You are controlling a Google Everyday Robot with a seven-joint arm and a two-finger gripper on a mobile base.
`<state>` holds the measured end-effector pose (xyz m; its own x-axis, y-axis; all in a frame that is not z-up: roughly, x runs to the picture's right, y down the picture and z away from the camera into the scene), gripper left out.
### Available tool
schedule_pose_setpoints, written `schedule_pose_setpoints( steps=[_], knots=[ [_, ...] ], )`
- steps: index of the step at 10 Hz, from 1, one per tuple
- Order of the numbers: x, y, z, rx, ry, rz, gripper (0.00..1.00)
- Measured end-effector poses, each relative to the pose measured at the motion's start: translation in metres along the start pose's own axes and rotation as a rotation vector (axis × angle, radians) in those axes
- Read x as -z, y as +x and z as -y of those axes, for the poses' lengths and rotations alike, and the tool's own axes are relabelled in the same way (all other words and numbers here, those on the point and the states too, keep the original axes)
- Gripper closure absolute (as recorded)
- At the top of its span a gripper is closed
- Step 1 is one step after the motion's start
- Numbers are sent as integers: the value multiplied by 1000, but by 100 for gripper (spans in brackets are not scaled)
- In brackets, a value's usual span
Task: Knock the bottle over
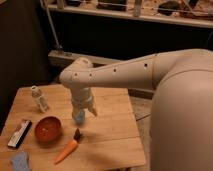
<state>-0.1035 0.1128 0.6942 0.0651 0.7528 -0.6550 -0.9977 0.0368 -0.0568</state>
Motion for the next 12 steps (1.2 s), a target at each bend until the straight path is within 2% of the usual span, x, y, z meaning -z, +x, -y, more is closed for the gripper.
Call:
schedule_pose_setpoints(
  steps=[10,11,12],
  knots=[
    [1,0,0,0,-1,1,35],
    [4,-1,-1,0,1,4,35],
    [15,-6,-6,7,3,20,35]
  ],
)
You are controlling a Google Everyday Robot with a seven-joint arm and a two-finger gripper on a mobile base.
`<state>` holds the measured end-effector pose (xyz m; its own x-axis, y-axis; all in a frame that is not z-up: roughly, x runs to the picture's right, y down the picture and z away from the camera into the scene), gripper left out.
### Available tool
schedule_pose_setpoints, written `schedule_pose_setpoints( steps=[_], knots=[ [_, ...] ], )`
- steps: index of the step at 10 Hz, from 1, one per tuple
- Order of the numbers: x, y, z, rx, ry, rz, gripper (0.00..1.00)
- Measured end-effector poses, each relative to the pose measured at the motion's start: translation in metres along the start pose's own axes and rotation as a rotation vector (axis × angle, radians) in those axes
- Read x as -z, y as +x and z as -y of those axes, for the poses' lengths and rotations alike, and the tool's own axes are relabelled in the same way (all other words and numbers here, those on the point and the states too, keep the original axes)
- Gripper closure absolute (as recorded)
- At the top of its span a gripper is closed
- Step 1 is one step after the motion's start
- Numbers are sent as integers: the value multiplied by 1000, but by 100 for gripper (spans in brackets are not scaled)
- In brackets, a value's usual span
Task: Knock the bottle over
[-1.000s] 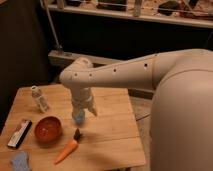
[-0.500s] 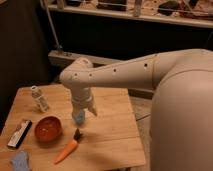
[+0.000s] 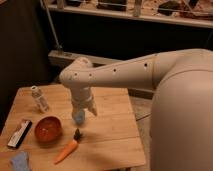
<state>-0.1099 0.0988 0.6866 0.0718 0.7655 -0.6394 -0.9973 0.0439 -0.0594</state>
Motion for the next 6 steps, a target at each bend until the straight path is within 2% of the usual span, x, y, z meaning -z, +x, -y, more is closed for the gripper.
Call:
schedule_pose_setpoints(
  steps=[4,6],
  knots=[
    [49,-14,-54,87,-7,55,35],
    [64,-16,-89,140,-9,69,35]
  ],
)
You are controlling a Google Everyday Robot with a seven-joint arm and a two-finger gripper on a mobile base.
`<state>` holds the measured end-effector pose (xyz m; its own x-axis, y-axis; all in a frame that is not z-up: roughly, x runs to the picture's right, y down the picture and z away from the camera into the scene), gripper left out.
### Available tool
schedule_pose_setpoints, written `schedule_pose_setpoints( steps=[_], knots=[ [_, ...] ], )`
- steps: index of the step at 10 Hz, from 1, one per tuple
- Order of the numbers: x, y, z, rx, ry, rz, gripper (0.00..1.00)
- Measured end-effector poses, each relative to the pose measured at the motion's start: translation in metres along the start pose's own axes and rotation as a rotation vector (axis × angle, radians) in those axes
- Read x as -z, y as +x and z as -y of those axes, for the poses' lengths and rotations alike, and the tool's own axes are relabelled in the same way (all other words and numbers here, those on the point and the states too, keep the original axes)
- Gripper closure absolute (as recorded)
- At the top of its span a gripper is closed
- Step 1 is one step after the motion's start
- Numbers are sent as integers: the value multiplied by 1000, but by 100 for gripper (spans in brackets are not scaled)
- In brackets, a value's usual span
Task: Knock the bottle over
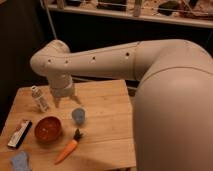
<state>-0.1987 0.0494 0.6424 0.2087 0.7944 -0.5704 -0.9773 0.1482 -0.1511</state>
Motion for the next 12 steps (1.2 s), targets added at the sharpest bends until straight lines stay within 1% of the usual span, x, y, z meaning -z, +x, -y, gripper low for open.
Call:
schedule_pose_setpoints(
  steps=[1,2,3,6,8,9,11,12],
  knots=[
    [5,-5,-19,29,-1,5,35],
    [7,-16,-42,67,7,7,35],
    [8,-20,-53,84,10,5,35],
    [2,-41,-106,172,3,-11,35],
    [-3,-57,-140,213,-24,-15,35],
    [-5,-68,-165,238,-44,-12,35],
    [-5,-76,-195,267,-60,-8,35],
    [-8,-82,-215,282,-66,-4,35]
  ],
)
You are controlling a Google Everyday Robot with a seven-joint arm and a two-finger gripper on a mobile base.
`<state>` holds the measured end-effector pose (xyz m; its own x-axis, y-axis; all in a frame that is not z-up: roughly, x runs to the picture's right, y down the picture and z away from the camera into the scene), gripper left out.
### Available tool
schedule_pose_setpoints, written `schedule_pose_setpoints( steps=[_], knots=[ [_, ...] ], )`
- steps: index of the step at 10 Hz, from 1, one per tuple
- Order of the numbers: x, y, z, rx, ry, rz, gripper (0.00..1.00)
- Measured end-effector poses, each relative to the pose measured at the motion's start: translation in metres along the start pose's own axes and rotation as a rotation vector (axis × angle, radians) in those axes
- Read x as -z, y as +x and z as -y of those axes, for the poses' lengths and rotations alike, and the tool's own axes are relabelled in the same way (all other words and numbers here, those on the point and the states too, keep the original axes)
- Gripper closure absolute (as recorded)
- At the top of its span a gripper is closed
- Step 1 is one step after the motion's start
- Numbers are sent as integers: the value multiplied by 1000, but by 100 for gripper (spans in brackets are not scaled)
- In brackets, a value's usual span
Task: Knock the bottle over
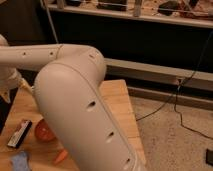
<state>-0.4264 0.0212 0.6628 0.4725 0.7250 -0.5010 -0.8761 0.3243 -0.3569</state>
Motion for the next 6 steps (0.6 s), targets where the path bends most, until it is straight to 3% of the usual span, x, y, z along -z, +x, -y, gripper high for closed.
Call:
schedule_pose_setpoints(
  steps=[2,6],
  knots=[
    [-8,-15,-19,-6,-26,4,46],
    [-42,-45,-43,-91,-108,-11,89]
  ],
)
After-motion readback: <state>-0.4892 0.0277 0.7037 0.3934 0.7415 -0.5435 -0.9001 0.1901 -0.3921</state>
